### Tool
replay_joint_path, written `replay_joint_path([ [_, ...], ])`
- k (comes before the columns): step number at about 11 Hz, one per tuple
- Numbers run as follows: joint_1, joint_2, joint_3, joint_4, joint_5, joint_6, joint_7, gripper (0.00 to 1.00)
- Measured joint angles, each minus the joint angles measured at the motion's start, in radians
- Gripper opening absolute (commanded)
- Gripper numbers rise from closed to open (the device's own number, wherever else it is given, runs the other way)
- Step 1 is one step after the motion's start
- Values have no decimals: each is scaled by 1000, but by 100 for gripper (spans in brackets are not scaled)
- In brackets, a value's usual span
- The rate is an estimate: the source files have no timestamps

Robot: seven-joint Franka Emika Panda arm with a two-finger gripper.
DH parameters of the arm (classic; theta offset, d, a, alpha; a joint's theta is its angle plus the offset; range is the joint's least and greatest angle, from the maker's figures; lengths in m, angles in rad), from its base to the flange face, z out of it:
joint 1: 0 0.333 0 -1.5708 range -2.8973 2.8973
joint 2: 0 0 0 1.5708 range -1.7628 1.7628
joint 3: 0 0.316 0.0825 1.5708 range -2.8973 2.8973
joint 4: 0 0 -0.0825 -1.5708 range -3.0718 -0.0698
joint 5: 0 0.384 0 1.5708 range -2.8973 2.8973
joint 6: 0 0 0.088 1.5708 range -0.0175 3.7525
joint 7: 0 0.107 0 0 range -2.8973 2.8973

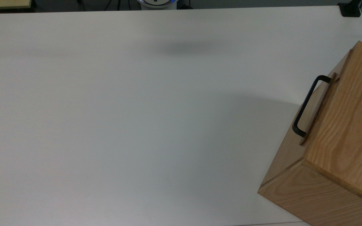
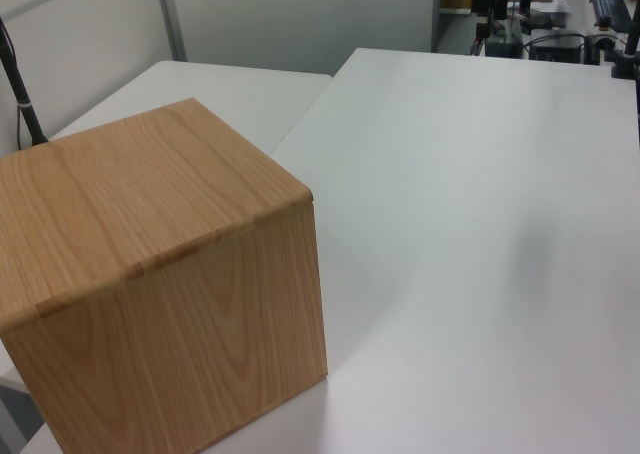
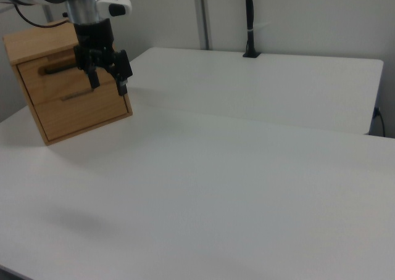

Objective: Open the drawer by sliding it

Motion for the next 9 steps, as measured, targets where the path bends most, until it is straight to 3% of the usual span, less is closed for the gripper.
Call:
replay_joint_path([
  [3, 1, 12, 1, -4, 54, 4, 0, 100],
  [5, 7, 44, 11, -9, 115, 92, 27, 100],
  [9, 110, 159, 24, -9, 236, 405, 295, 100],
])
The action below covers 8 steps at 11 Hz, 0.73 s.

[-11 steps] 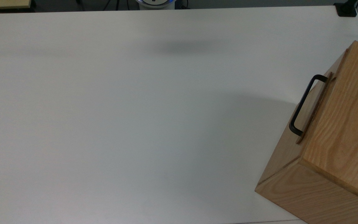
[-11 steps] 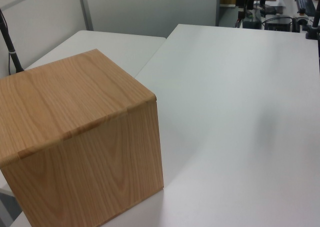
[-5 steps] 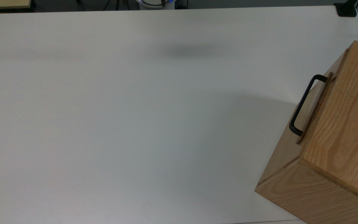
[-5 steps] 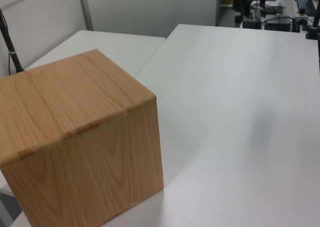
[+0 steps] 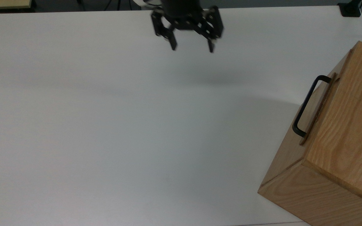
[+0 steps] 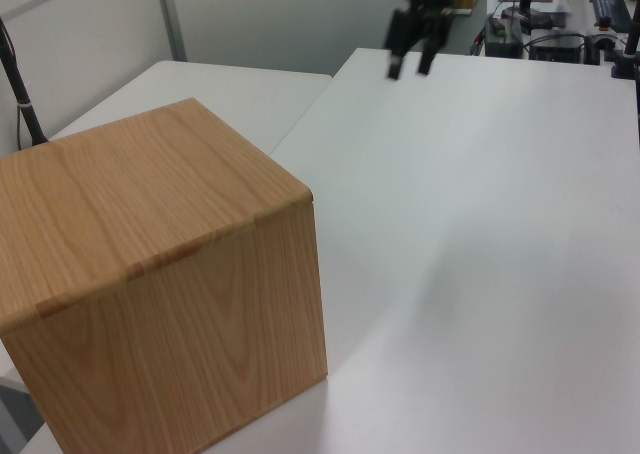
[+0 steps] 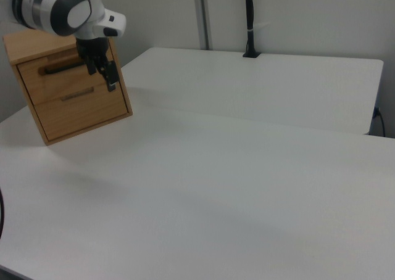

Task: Open the drawer by sliding it
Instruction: 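Move the open gripper down to the black drawer handle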

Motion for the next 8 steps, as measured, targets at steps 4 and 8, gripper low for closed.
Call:
replay_joint_path([
  [4, 150, 195, 5, 55, 112, 398, 293, 100],
  [8, 210, 268, 9, 161, 317, 519, 292, 100],
])
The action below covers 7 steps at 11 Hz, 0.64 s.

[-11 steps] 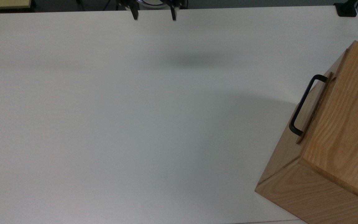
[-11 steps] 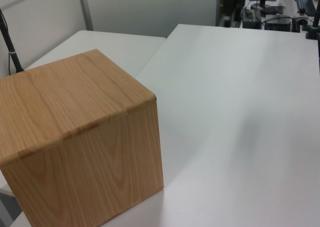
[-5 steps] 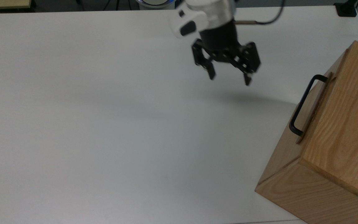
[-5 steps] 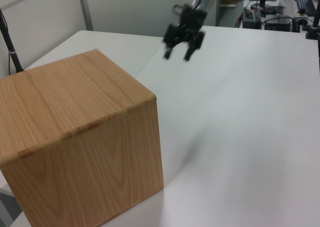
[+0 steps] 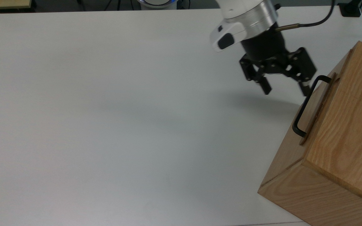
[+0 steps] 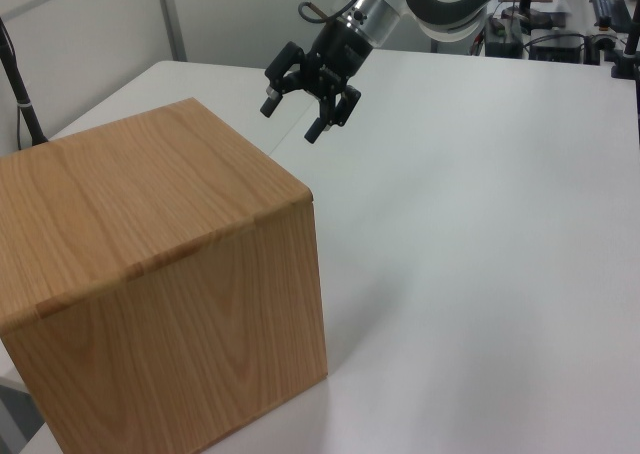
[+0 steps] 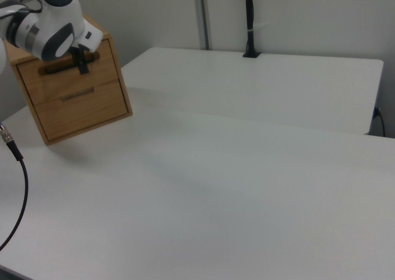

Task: Open the drawer by sliding it
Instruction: 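Move the open gripper down to the black drawer handle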

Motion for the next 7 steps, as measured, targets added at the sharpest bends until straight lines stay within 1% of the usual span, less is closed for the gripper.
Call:
replay_joint_path([
  [3, 53, 55, 15, 43, 2, 0, -6, 83],
  [4, 67, 75, 16, 52, 2, 1, -18, 74],
  [5, 73, 89, 16, 59, 2, 2, -28, 58],
  [7, 74, 94, 17, 67, 6, 15, -40, 23],
])
